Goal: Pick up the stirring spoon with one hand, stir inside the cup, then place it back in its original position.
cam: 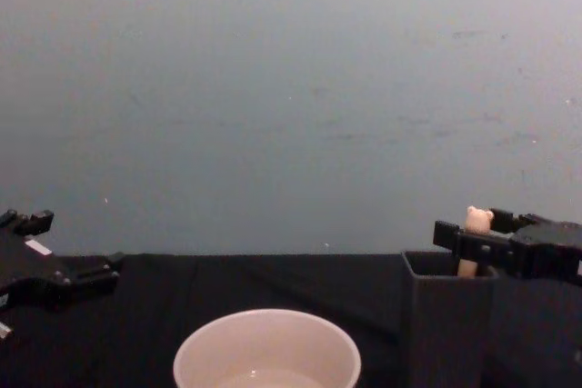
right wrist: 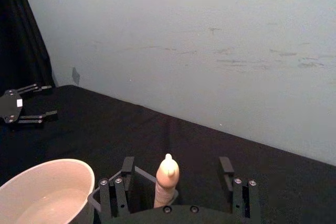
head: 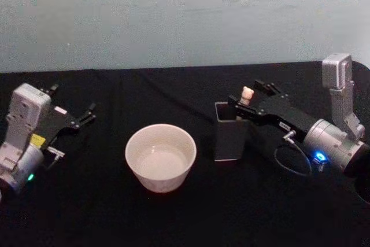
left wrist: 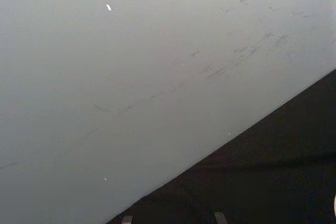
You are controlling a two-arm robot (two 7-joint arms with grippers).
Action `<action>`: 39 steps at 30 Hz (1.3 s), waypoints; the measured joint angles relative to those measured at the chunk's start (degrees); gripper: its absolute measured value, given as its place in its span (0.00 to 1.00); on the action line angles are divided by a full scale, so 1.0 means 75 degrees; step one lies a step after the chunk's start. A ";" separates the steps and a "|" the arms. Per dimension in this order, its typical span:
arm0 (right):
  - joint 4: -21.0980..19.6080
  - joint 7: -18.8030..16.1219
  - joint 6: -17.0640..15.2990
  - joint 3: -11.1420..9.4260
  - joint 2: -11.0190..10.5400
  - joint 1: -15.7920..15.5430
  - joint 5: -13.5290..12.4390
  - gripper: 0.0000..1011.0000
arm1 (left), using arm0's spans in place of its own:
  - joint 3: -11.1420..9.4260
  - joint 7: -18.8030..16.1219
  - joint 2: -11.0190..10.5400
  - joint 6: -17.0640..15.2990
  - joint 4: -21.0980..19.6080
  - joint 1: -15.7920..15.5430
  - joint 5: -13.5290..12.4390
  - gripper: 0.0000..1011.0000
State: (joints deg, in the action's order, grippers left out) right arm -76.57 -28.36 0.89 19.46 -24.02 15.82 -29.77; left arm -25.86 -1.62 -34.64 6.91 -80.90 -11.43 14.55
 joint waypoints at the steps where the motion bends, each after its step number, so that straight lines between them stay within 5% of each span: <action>1: -0.0002 0.0000 0.0001 0.0001 -0.0001 -0.0001 0.0001 0.99 | 0.0000 0.0000 0.0000 0.0000 0.0000 0.0000 0.0000 0.99; 14: -0.0009 0.0003 0.0022 0.0007 -0.0007 -0.0009 0.0007 0.93 | 0.0000 0.0000 0.0000 0.0000 0.0000 0.0000 0.0000 0.99; 36: -0.0010 0.0012 0.0039 0.0007 -0.0007 -0.0010 0.0016 0.25 | 0.0000 0.0000 0.0000 0.0000 0.0000 0.0000 0.0000 0.99; 39: -0.0010 0.0012 0.0041 0.0007 -0.0007 -0.0009 0.0016 0.22 | 0.0000 0.0000 0.0000 0.0000 0.0000 0.0000 0.0000 0.99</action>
State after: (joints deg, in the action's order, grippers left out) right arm -76.65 -28.27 1.20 19.51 -24.08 15.75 -29.65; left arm -25.86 -1.62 -34.65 6.91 -80.90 -11.43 14.55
